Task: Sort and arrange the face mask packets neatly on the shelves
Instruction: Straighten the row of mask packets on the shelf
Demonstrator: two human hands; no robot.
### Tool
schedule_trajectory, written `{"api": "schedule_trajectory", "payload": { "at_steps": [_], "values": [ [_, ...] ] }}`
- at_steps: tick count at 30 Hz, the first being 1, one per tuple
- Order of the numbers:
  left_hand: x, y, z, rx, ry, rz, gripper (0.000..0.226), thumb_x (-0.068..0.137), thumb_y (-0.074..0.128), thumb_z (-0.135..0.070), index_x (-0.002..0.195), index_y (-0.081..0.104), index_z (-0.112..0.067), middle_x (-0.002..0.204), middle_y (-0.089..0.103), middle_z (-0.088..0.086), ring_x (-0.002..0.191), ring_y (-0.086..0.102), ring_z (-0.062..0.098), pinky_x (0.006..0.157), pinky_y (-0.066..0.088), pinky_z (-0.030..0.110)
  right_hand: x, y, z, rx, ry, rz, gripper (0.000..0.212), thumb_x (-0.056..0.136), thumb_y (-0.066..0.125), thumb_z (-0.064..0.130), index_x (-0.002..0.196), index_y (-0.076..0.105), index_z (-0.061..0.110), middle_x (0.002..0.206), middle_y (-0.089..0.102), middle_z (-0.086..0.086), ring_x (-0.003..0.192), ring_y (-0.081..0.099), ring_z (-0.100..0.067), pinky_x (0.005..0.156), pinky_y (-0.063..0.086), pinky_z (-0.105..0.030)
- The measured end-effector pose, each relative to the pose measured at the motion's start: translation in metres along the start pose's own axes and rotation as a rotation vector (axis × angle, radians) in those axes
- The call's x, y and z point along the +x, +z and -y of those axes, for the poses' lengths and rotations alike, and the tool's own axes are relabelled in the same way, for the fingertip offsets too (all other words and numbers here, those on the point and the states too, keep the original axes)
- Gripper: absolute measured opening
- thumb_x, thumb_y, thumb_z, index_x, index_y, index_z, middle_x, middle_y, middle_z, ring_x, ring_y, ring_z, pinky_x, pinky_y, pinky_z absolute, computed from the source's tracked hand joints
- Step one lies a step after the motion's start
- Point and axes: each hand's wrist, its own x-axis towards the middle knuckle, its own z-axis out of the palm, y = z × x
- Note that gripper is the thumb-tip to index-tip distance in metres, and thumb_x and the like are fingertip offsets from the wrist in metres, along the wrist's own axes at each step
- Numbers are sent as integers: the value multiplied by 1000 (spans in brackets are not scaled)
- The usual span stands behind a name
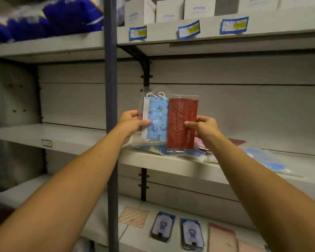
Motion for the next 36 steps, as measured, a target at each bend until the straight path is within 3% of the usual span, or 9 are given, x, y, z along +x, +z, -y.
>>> {"api": "schedule_trajectory", "payload": {
  "at_steps": [7, 10, 15, 19, 21, 24, 29, 36],
  "values": [
    [-32, -81, -5, 55, -37, -146, 17, 85, 76, -1, 98, 67, -6, 96, 75, 8, 80, 76, 20, 69, 62, 35, -13, 70, -12, -21, 17, 185, 14, 86, 75, 0, 99, 71, 2, 95, 76, -9, 90, 74, -23, 79, 61, -38],
    [-41, -121, -7, 98, -55, -208, 21, 83, 77, 2, 100, 65, -2, 103, 73, 14, 88, 74, 26, 76, 62, 41, -24, 110, -14, -38, -6, 283, 14, 86, 74, -2, 95, 70, 8, 95, 76, -7, 86, 74, -19, 76, 60, -32],
    [-58, -186, -3, 130, -85, -317, 18, 82, 76, 5, 93, 66, -5, 96, 74, 11, 79, 74, 22, 58, 59, 30, -41, 184, -14, -19, 4, 385, 16, 87, 72, -4, 101, 70, 5, 95, 75, -6, 85, 73, -17, 74, 61, -33],
    [-66, -245, -3, 128, -70, -391, 16, 82, 77, 5, 93, 68, -3, 94, 75, 14, 77, 76, 21, 59, 60, 30, -54, 247, -12, 41, 47, 411, 15, 88, 72, -2, 102, 70, 2, 92, 74, -8, 83, 73, -21, 61, 58, -26],
    [-70, -272, -6, 154, -55, -420, 15, 82, 77, 6, 88, 67, -4, 88, 74, 10, 68, 75, 15, 55, 59, 27, -56, 278, -14, 47, 58, 421, 16, 87, 72, -2, 102, 69, 0, 98, 75, -13, 88, 74, -26, 66, 61, -29],
    [-72, -319, -10, 198, -60, -471, 17, 80, 80, 1, 91, 68, -3, 92, 75, 10, 76, 76, 19, 62, 62, 32, -57, 323, -18, 61, 76, 441, 12, 87, 72, -5, 93, 68, 5, 101, 74, -16, 93, 73, -30, 73, 61, -34],
    [-68, -398, -12, 207, -63, -517, 17, 77, 82, 3, 88, 69, -3, 92, 75, 13, 85, 75, 28, 78, 62, 44, -57, 393, -22, 76, 103, 471, 14, 87, 71, -5, 90, 66, 7, 94, 74, -13, 79, 72, -24, 68, 60, -33],
    [-66, -484, 6, 266, -116, -587, 19, 74, 84, 3, 80, 70, -9, 87, 75, 9, 78, 74, 25, 78, 62, 46, -57, 484, -41, 86, 124, 470, 14, 86, 74, -3, 93, 66, 7, 98, 74, -13, 87, 73, -27, 79, 61, -40]
  ]
}}
